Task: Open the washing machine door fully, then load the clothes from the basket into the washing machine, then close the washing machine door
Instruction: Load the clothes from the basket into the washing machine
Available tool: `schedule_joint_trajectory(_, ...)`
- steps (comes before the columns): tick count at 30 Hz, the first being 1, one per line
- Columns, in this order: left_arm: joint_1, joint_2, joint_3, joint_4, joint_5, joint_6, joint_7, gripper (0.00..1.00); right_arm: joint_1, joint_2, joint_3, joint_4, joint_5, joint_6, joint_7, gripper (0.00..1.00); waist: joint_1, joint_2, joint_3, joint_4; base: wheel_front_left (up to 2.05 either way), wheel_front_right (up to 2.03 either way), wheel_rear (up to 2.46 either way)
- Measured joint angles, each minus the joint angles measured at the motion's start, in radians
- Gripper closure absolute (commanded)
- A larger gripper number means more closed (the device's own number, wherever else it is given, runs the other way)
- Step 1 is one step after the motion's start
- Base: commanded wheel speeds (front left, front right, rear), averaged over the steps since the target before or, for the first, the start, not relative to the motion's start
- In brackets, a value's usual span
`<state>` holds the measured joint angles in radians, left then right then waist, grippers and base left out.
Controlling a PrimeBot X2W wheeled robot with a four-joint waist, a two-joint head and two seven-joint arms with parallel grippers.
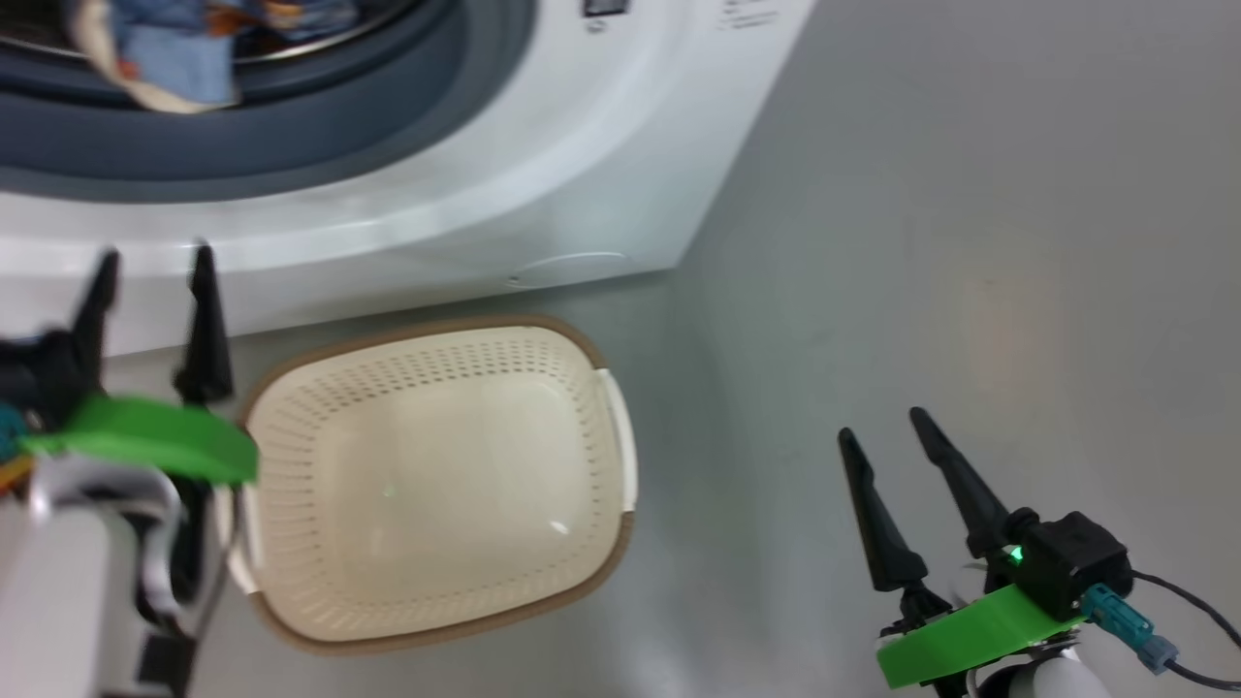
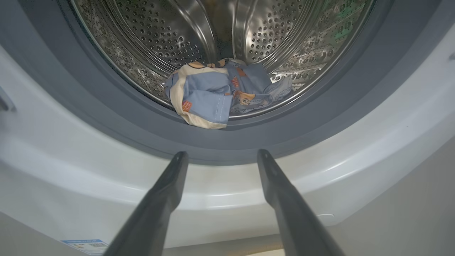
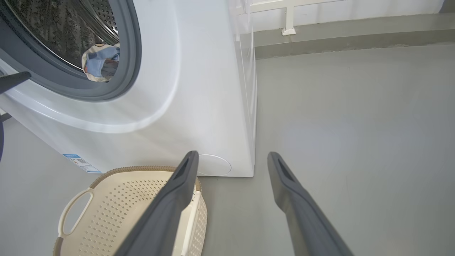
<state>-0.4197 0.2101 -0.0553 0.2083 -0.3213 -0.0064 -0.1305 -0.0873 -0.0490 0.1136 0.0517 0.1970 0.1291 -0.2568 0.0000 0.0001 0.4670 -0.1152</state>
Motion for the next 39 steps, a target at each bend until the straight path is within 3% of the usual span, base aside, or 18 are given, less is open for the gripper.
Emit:
schedule_joint_trajectory(15, -0.342, 0.095, 0.032, 0.263, -0.014, 0.003, 0.150, 0.00, -0.022, 0.002, 0.068, 0.008, 0.061, 0.000, 0.000, 0.00, 0.0000, 0.0000, 0.075, -0.154, 0.00, 0.00, 0.00)
schedule_joint_trajectory(21, -0.444, 0.130, 0.025, 0.407, 0.013, 0.022, 0.161, 0.00, -0.022, 0.002, 0.081, 0.008, 0.063, 0.000, 0.000, 0.00, 0.0001, 0.0000, 0.092, -0.184, 0.00, 0.00, 0.00)
schedule_joint_trajectory(37, -0.612, 0.158, -0.015, 0.667, 0.063, 0.059, 0.121, 0.00, -0.022, 0.003, 0.097, 0.008, 0.063, 0.000, 0.000, 0.00, 0.0000, 0.0000, 0.109, -0.211, 0.00, 0.00, 0.00)
schedule_joint_trajectory(38, -0.617, 0.158, -0.016, 0.680, 0.063, 0.059, 0.119, 0.20, -0.022, 0.003, 0.097, 0.008, 0.063, 0.000, 0.000, 0.00, 0.0000, 0.0000, 0.109, -0.211, 0.00, 0.00, 0.00)
schedule_joint_trajectory(39, -0.617, 0.158, -0.016, 0.680, 0.063, 0.059, 0.119, 0.51, -0.022, 0.003, 0.097, 0.008, 0.063, 0.000, 0.000, 0.00, 0.0000, 0.0000, 0.109, -0.211, 0.00, 0.00, 0.00)
